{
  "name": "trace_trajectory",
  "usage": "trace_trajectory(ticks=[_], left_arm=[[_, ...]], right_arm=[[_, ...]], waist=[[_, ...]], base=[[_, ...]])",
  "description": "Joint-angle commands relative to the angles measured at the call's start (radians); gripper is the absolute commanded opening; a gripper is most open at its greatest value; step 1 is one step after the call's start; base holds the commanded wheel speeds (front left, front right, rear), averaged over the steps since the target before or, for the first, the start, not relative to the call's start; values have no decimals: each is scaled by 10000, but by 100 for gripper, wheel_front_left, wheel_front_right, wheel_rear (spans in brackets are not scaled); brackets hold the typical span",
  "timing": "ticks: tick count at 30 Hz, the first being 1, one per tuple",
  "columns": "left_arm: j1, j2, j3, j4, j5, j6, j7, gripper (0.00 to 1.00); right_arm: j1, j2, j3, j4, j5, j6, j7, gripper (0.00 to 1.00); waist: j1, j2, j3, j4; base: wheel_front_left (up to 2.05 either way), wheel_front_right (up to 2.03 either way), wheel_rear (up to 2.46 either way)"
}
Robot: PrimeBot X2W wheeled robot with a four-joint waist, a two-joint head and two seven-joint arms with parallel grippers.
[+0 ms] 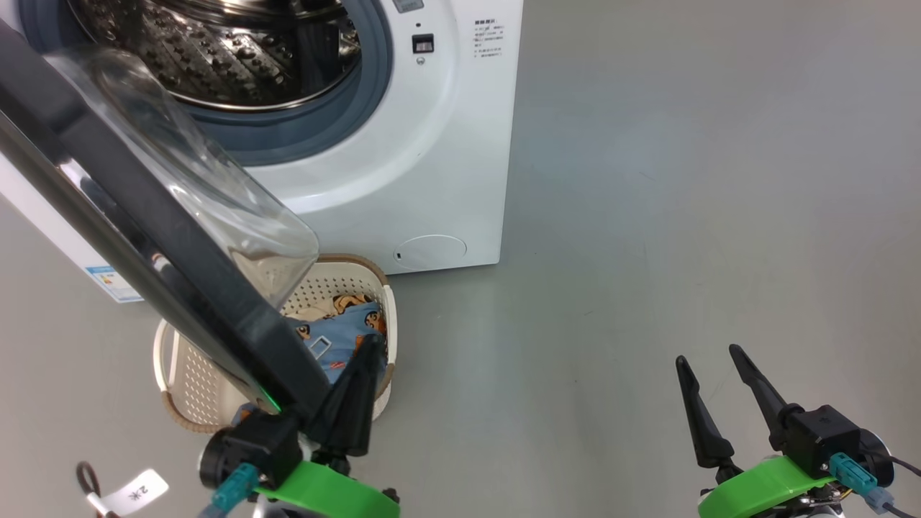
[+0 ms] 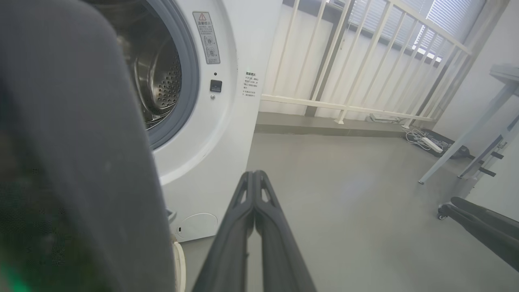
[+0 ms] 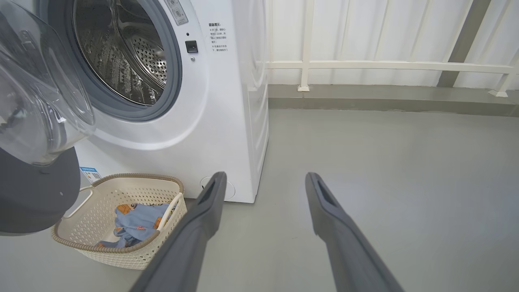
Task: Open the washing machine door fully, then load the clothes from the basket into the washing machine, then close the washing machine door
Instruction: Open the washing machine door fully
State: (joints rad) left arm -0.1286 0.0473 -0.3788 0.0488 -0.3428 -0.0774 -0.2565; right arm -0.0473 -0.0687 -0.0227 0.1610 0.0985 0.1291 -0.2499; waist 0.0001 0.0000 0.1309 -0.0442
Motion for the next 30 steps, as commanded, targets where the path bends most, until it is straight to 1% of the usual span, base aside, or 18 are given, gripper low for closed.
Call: trace_trajectory(ticks=[1,13,19,24,30], left_arm=[[-441,29,414,-128,-93,88,-53,0],[-216,29,1054,145,-387,299,-53,0],[-42,29,1313,254,-367,397,-53,0],[-15,29,1403,337,-401,422,-53,0],[-36,29,1586,494,-427,664,-53,0]], right_arm=[[-382,-105,194,-169,51,16,-118,100],[-267,-61,293,-3,128,16,-118,100],[-218,-50,276,50,179,16,-118,100],[-222,-39,256,93,279,16,-118,100],[-231,-16,266,103,352,16,-118,100]], waist=[[-1,0,-21,19],[-1,0,-325,343],[-1,0,-399,494],[-1,0,-387,527],[-1,0,-339,456]], base=[[0,0,0],[0,0,0],[0,0,0],[0,0,0],[0,0,0]])
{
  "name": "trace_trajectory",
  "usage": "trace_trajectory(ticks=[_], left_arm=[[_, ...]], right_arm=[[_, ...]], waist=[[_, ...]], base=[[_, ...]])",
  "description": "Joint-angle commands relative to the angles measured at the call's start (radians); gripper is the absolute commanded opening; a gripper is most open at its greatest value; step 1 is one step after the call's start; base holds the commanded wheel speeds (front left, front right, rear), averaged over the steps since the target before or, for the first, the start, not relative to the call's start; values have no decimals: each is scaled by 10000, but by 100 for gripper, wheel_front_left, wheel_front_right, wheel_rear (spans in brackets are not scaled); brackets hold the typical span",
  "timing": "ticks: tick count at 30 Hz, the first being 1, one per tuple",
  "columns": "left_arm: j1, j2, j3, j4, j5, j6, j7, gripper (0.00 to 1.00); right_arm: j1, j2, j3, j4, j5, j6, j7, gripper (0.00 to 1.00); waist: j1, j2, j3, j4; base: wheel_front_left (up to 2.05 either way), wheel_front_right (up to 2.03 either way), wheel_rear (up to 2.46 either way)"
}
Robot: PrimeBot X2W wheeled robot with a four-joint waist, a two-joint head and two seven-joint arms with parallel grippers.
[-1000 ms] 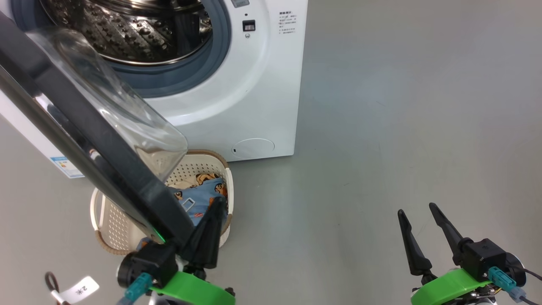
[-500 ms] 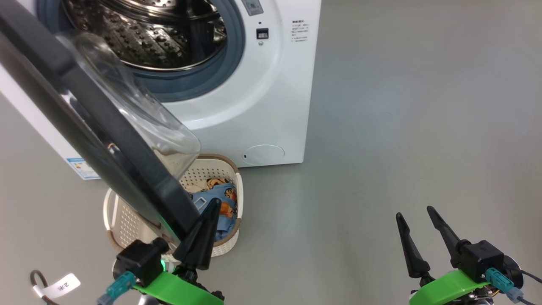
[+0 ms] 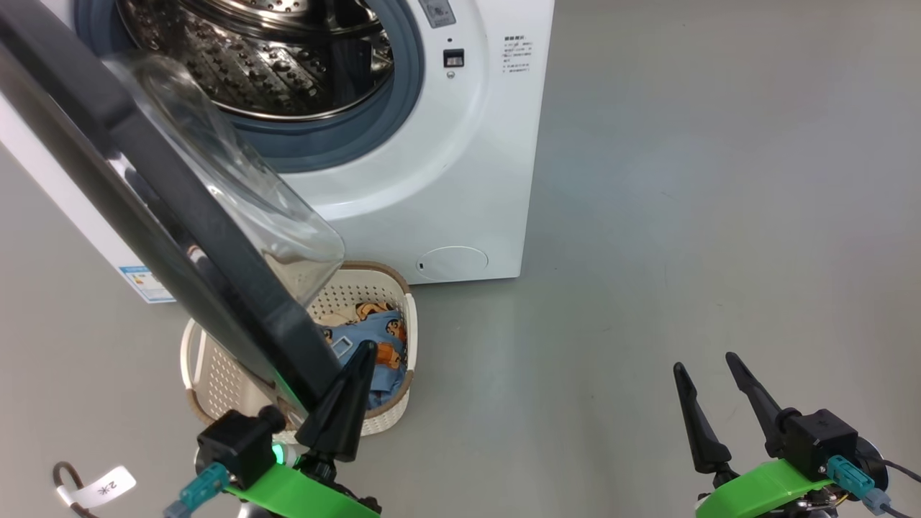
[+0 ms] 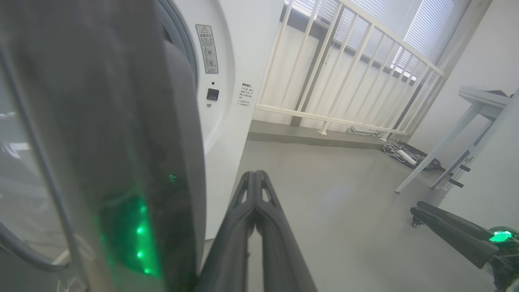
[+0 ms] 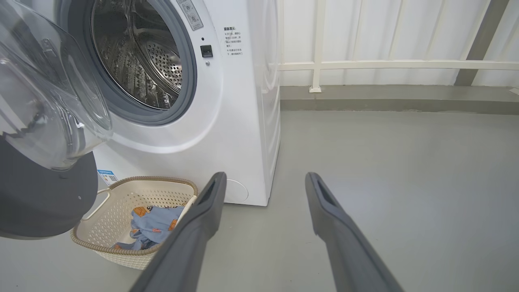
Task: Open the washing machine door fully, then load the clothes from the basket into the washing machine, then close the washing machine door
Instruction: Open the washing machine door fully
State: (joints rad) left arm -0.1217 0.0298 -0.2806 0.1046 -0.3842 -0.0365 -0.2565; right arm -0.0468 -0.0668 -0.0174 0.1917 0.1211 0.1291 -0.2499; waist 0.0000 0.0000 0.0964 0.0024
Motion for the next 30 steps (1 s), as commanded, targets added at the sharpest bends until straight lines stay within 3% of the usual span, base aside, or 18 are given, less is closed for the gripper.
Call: trace_trajectory(ticks=[1,30], left_arm=[[-109,204,647,-35,11,301,-53,0],[-629,204,1070,232,-23,427,-53,0]], right_arm=[[-231,-32,203,-199,139,16,-118,100],[-212,23,150,-154,217,16,-118,100]], waist=[[0,0,8,-15],[0,0,95,21]], base=[[0,0,0],[0,0,0]])
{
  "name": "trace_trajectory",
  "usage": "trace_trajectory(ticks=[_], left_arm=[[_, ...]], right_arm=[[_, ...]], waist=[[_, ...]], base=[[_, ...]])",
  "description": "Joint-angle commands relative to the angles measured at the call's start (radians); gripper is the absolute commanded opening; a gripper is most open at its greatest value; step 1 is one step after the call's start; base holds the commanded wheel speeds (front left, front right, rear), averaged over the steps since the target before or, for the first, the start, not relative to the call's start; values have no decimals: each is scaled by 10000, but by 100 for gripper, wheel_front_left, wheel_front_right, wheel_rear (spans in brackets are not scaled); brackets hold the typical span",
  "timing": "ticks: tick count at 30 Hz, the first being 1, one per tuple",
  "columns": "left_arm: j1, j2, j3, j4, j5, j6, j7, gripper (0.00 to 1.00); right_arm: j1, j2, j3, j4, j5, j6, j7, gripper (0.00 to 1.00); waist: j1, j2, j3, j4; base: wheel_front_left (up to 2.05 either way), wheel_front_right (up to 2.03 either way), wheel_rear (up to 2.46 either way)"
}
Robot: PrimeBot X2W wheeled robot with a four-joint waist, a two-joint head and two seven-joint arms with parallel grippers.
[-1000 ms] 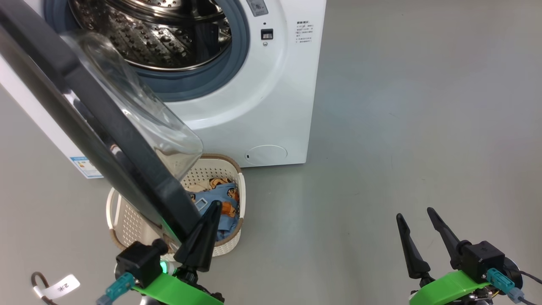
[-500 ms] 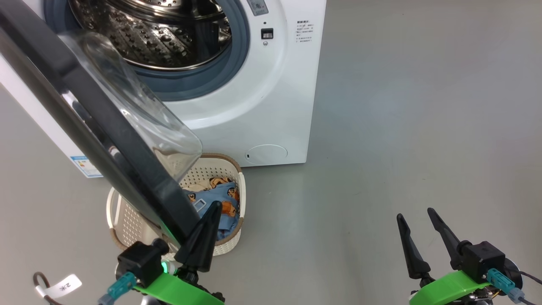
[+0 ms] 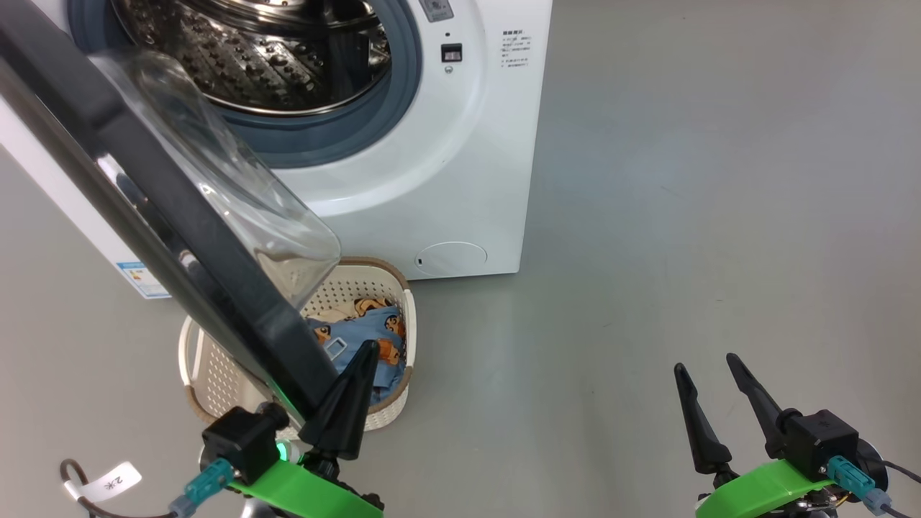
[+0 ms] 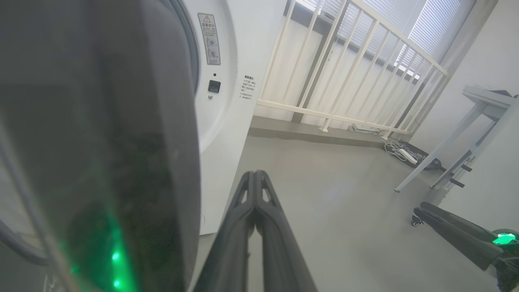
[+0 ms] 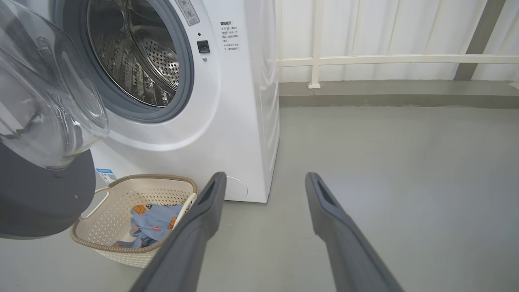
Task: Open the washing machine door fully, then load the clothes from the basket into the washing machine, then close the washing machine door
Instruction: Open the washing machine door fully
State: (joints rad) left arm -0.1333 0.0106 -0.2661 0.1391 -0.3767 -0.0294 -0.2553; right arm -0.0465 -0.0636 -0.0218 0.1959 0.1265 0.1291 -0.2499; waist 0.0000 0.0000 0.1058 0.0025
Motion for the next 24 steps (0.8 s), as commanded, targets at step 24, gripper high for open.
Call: trace_trajectory(ticks=[24], left_arm=[[656,396,1643,-1650,885,328,-65,0]], right_arm=[[-165,-5,261,-176,184,16,-118,100]], waist=[[0,0,28,896]], base=[[0,0,0]])
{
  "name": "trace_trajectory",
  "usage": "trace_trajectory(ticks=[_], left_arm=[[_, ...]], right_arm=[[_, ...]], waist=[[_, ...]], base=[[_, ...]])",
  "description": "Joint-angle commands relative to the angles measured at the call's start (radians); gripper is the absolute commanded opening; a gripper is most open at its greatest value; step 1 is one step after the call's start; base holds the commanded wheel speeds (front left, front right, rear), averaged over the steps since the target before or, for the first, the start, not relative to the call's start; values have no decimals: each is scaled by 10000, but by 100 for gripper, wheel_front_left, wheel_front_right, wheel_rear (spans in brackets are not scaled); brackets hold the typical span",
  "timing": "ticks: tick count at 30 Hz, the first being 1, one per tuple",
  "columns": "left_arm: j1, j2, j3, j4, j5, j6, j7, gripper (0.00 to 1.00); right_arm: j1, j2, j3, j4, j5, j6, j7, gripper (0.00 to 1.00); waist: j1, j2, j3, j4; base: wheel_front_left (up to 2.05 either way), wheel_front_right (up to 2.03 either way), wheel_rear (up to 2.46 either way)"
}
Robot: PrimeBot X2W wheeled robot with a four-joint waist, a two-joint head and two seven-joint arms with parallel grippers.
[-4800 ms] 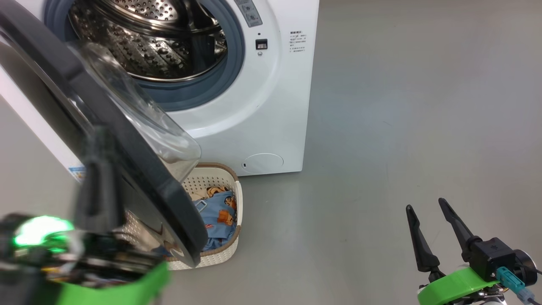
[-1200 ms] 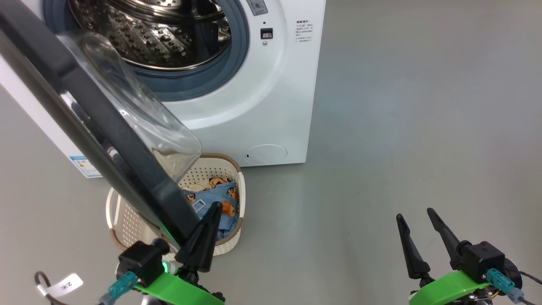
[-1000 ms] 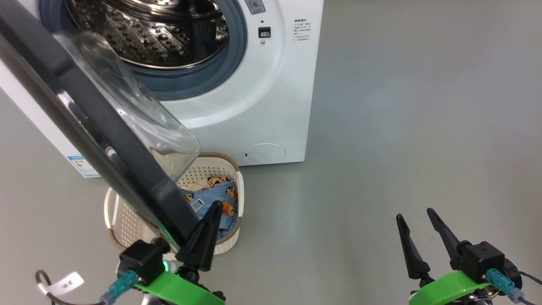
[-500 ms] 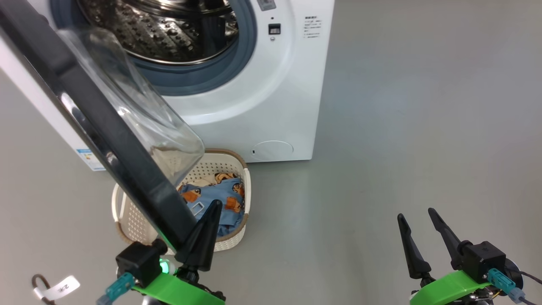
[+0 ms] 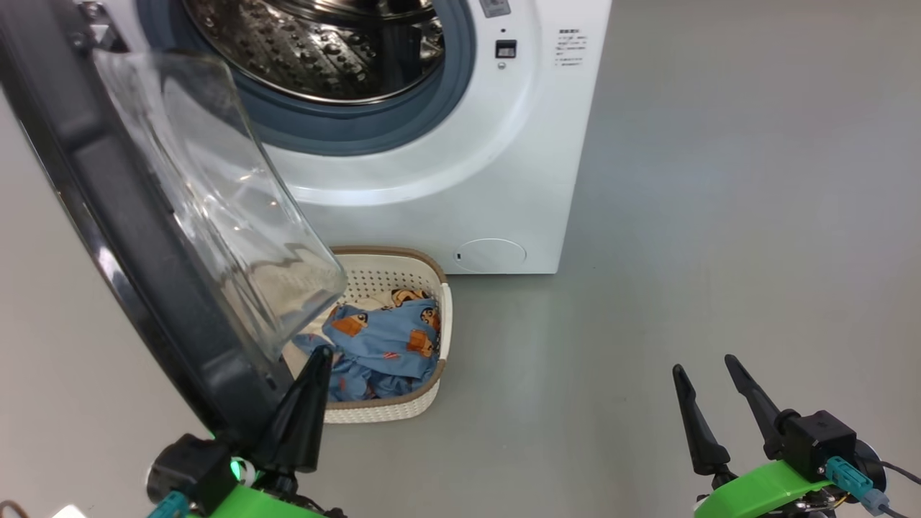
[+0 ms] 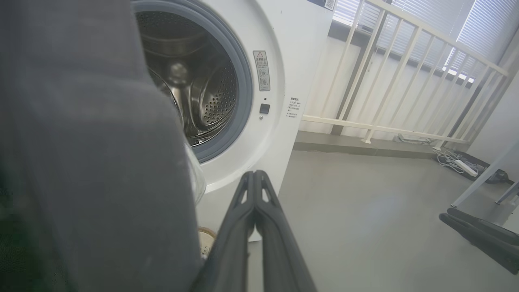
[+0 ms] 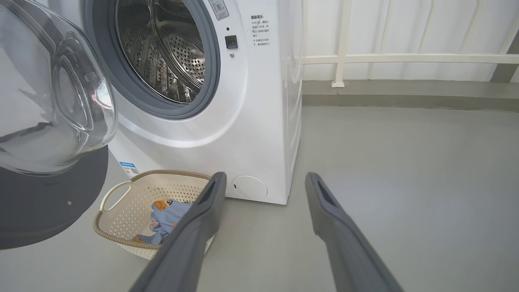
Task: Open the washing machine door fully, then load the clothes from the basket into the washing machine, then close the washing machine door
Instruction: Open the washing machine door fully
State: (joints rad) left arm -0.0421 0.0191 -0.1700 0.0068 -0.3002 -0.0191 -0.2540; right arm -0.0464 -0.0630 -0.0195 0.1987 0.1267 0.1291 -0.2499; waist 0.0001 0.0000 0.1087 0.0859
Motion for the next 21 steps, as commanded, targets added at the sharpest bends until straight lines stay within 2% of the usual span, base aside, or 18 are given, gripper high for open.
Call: trace_trajectory(ticks=[1,5,13,20,21], left_arm=[[-192,311,699,-373,146,217,-78,0],[-55,311,716,-498,240,271,-78,0],[370,311,1078,-887,428,742,-78,0],[998,311,1300,-1504,521,1270,-78,0],[1252,311,1254,-1763,406,1475,-78,0]], right_arm=[[-162,-9,245,-197,188,16,-118,100],[-146,-7,286,-169,203,16,-118,100],[-107,-96,279,-150,217,16,-118,100],[-156,-193,362,-141,231,16,-118,100],[-173,-228,356,-153,245,16,-118,100]], waist=[[-1,0,1,99],[-1,0,12,205],[-1,0,93,571],[-1,0,216,900],[-1,0,271,997]], base=[[0,0,0],[0,0,0],[0,0,0],[0,0,0],[0,0,0]])
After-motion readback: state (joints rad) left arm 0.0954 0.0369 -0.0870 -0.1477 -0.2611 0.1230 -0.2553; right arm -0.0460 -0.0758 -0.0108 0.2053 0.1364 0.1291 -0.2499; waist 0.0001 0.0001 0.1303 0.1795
